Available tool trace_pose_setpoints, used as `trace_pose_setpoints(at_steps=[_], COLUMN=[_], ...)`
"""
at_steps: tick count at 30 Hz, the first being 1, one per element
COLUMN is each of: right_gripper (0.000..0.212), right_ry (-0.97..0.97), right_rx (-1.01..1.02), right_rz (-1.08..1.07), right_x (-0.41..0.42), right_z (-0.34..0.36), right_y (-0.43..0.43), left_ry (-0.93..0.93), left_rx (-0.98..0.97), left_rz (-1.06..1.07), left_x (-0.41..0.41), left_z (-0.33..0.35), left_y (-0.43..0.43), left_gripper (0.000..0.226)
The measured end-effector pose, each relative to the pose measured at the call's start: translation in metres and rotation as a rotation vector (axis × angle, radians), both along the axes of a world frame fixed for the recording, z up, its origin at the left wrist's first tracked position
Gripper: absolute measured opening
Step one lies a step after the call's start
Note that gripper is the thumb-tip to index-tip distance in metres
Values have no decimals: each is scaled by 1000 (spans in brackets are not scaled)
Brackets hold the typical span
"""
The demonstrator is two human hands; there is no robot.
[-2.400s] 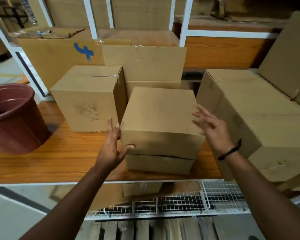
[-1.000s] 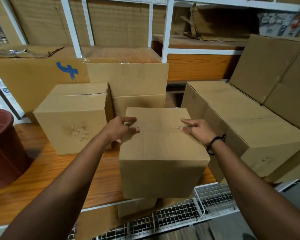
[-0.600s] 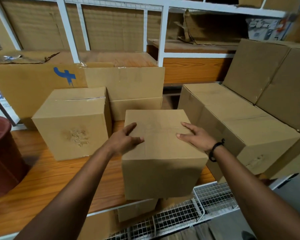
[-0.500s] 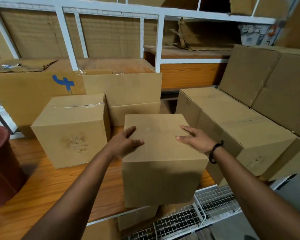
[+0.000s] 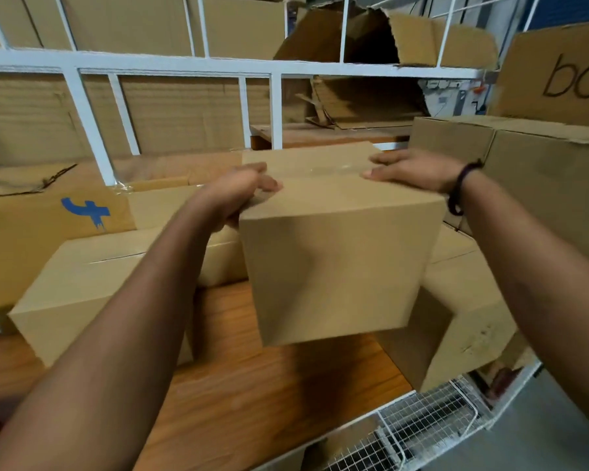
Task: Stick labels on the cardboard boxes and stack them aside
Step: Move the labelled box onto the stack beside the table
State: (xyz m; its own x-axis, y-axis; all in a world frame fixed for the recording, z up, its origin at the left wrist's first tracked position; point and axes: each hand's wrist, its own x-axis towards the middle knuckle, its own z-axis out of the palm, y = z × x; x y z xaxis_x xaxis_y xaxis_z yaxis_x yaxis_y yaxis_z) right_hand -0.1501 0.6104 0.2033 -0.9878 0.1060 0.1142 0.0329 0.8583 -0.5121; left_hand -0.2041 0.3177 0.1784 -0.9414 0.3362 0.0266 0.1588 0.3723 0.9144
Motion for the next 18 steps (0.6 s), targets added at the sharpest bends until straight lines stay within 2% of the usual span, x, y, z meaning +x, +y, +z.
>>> trace_pose_setpoints(at_steps=[4, 8, 11, 12, 14, 18], right_gripper=[62, 64, 86, 86, 74, 55], right_ry=[39, 62, 72, 74, 90, 57], right_rx=[23, 31, 28, 23, 19, 69], right_rz=[-22, -28, -24, -31, -48, -34], right_x=[-24, -57, -82, -92, -113, -153], right_z=[37, 51, 56, 57, 57, 53], right_y=[56, 124, 171, 187, 214, 245], left_ry=[27, 29, 64, 81, 115, 168], left_rx=[51, 75, 80, 76, 78, 57], left_rz=[65, 87, 112, 120, 146, 204], left_x=[-22, -49, -72, -78, -90, -109], left_z=[18, 35, 45, 46, 45, 37], left_y=[58, 126, 176, 193, 224, 266], left_gripper=[29, 47, 44, 37, 11, 11])
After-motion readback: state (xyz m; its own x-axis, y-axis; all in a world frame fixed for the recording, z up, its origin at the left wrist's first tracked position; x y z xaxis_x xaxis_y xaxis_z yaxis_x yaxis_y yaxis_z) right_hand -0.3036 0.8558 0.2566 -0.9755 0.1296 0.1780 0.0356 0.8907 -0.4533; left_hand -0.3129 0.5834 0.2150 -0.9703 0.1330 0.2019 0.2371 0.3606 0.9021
